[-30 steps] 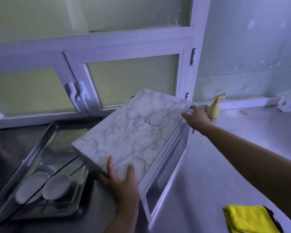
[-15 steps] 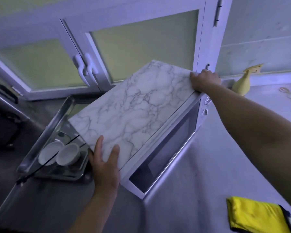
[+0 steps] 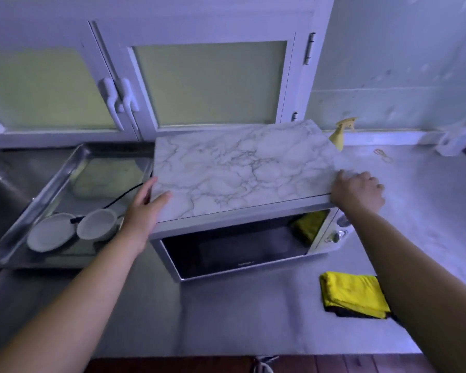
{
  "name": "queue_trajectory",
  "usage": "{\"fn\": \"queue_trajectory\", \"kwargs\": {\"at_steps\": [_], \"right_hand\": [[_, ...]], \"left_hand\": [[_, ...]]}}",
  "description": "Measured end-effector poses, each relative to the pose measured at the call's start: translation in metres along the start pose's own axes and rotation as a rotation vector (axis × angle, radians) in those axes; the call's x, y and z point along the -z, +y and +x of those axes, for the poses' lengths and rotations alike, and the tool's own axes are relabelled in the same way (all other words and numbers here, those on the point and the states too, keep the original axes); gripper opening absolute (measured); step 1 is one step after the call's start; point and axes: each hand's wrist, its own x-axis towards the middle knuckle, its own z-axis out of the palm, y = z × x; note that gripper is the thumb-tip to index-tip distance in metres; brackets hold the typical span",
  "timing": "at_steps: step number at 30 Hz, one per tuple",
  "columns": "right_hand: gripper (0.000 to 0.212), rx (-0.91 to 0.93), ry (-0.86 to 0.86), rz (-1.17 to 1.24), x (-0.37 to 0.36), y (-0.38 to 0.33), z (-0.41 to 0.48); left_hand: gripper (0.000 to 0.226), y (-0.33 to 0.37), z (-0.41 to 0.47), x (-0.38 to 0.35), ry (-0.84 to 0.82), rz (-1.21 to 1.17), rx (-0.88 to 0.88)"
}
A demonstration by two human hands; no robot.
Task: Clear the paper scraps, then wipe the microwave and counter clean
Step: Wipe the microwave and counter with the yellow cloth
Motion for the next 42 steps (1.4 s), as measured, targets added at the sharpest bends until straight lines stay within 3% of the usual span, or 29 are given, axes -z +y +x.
{"fn": "queue_trajectory", "kwargs": {"at_steps": [8,12,15,18,21,26,29,34,42], "right_hand": [[0.055,0.08,-0.014,0.029,0.03,0.048,-0.056],[0.045,0.144,0.0,0.032,0.027,0.053,-0.078],[0.047,0.327,0.153,0.04,0.01,0.063,-0.101],[0.045,0.472,0.203,0.061,-0.003,0.062,-0.111],[0.051,0.456,0.274,0.172,-0.012,0.051,-0.112],[0.044,0.496,0.64,0.289,-0.038,0.043,-0.102],[0.041,0.555,0.749,0.289,-0.052,0.03,-0.081],[0.042,0.516,0.695,0.31,-0.079,-0.024,-0.026],[0.041,0.474,0.442,0.273,-0.115,-0.098,0.028]], "left_hand": [[0.059,-0.002,0.002,0.001,0.01,0.123,0.003],[0.045,-0.007,-0.016,-0.003,0.105,0.119,0.011],[0.036,-0.02,-0.048,-0.009,0.264,0.06,-0.023],[0.023,-0.029,-0.067,-0.019,0.342,0.003,-0.019],[0.034,-0.031,-0.066,-0.034,0.439,-0.096,0.049],[0.019,-0.042,-0.048,-0.05,0.614,-0.246,-0.037],[0.02,-0.046,-0.019,-0.057,0.648,-0.285,-0.067],[0.025,-0.033,0.052,-0.075,0.617,-0.224,-0.09],[0.045,-0.011,0.161,-0.08,0.494,-0.141,0.015]]}}
